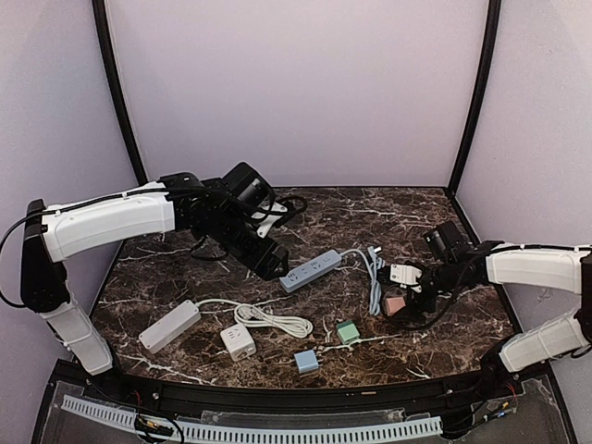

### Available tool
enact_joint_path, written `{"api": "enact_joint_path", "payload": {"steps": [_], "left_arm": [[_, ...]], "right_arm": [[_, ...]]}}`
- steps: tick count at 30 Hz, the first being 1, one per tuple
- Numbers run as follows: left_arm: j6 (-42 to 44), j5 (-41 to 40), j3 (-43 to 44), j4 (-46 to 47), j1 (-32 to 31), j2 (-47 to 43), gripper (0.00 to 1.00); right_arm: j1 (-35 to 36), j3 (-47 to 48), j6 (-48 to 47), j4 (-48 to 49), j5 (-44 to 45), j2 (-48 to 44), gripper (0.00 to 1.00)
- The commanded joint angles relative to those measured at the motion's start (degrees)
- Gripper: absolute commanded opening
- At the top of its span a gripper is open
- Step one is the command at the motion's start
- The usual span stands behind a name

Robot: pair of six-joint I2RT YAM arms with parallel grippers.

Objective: Insert the plug

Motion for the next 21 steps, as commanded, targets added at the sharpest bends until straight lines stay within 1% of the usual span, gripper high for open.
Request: {"api": "enact_joint_path", "payload": {"steps": [1,15,17,21], "left_arm": [[-0.3,-0.2,-1.9,-0.8,-0.3,-3.3,0.83],[-0.2,-0.5,-4.4,-0.1,-0.3,-4.6,0.82],[-0.1,-0.5,-4.9,0.1,-0.3,-4.8,0.82],[-0.1,-0.3,-5.9,0.7,-0.3,-5.1,0.82]], "right_arm": [[0.4,-0.7,-0.9,4.0,1.1,2.0,0.96],[0.4,-4.6,1.6,7.3,1.3,3.1,0.93],[0.3,-5.0,2.2,8.2,1.8,3.5,0.89],[0.3,-5.0,4.0,9.3,4.2,4.8,0.77]]}}
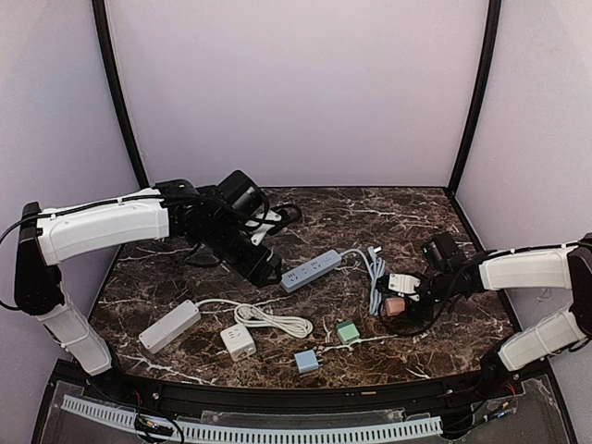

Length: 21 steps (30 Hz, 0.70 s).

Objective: Insert the plug

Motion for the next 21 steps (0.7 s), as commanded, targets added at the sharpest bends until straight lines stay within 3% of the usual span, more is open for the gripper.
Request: {"api": "enact_joint_path", "payload": {"steps": [1,12,19,21], "left_arm": [[-0.1,-0.2,-1.9,0.4,-0.3,-2.7,0.82],[-0.6,-0.1,-3.5,2.0,-0.3,-2.8,0.82],[0.2,0.5,-1.8,1.5,-0.3,-1.1,0.82],[0.2,0.5,-1.2,1.4,-0.3,-0.5,0.82]], "right_arm": [[0.3,-0.5,2.6,2.6,2.8,1.6,0.75],[0.5,-2.1,9.6,1.0,0.2,-3.0,0.59],[0.8,-1.9,10.0,-2.9,0.4,-5.7,0.43],[0.8,-1.9,9.8,-3.6,0.4,-5.9,0.44]]}}
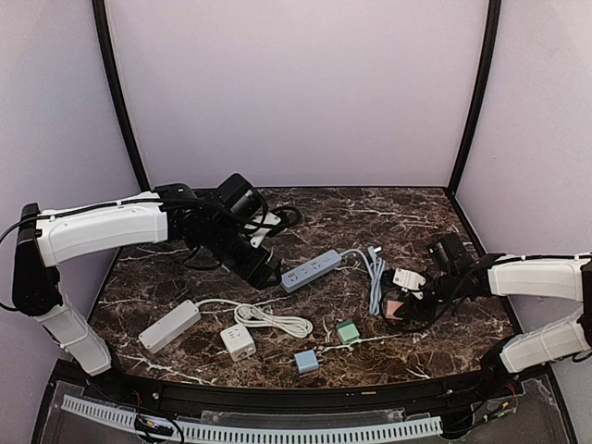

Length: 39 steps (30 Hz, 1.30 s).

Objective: Insert the plug

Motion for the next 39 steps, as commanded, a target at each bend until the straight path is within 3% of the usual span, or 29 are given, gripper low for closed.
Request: {"api": "enact_joint_path", "payload": {"steps": [1,5,10,13,18,25,29,33,39], "left_arm": [[0.2,0.4,1.5,-0.7,-0.3,0.6,0.82],[-0.1,0.5,2.1,-0.8,-0.3,1.0,0.81],[-0.7,0.6,2.2,-0.8,-0.3,0.9,0.81],[-1.0,0.6,2.2,-1.0,-0.4,0.7,0.81],[-1.2,0.1,2.2,-1.8,-0.6,0.4,0.81],[-1.6,0.0,2.5,-2.7,-0.7,0.1,0.81],[-1.3,0.0,3.5,-3.3,-0.7,0.6,0.81],[-1.2,0.4,4.5,-3.6,-0.8,1.5,0.81],[-1.3,0.5,5.7,-3.6,-1.3,2.6,0.8]], "right_arm": [[0.5,-0.4,0.8,-2.4,-0.2,-0.9,0.48],[0.5,-2.0,0.5,0.5,3.1,-1.4,0.76],[0.5,-1.1,-0.3,2.6,4.1,0.9,0.84],[0.5,0.0,-0.1,3.8,3.2,3.2,0.84],[0.5,2.2,0.4,3.6,1.6,6.3,0.67],[0.5,0.3,-0.8,2.9,-1.3,4.7,0.58],[0.5,-2.2,-1.3,3.8,-2.0,2.1,0.59],[0.5,-4.6,-1.4,5.5,-0.8,-0.3,0.68],[0.5,-4.4,-1.0,6.9,1.0,1.9,0.71]]}}
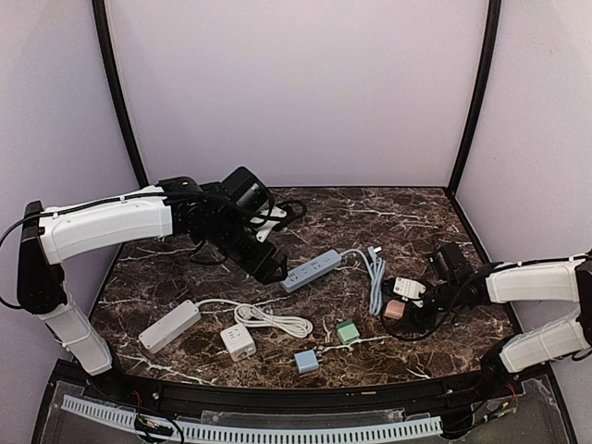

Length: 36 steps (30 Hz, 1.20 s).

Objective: Insert the plug

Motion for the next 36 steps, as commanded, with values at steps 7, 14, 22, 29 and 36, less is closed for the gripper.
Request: {"api": "enact_joint_path", "payload": {"steps": [7,14,22,29,36], "left_arm": [[-0.8,-0.8,1.2,-1.7,-1.4,0.7,0.79],[-1.6,-1.6,-1.0,-1.1,-1.4,-0.9,0.79],[-2.2,-1.3,1.6,-1.7,-1.5,-0.4,0.79],[-4.2,-2.3,8.4,-2.7,-1.4,0.9,0.89],[-7.9,-7.6,13.5,-0.8,0.7,0.5,0.99]], "right_arm": [[0.4,1.3,0.1,2.5,0.7,4.3,0.57],[0.4,0.8,0.4,1.9,0.2,2.8,0.41],[0.4,-0.4,2.9,1.9,1.0,-5.8,0.25],[0.4,1.5,10.6,3.5,1.3,-15.7,0.17],[0.5,9.7,18.4,8.5,0.7,-17.2,0.0]]}}
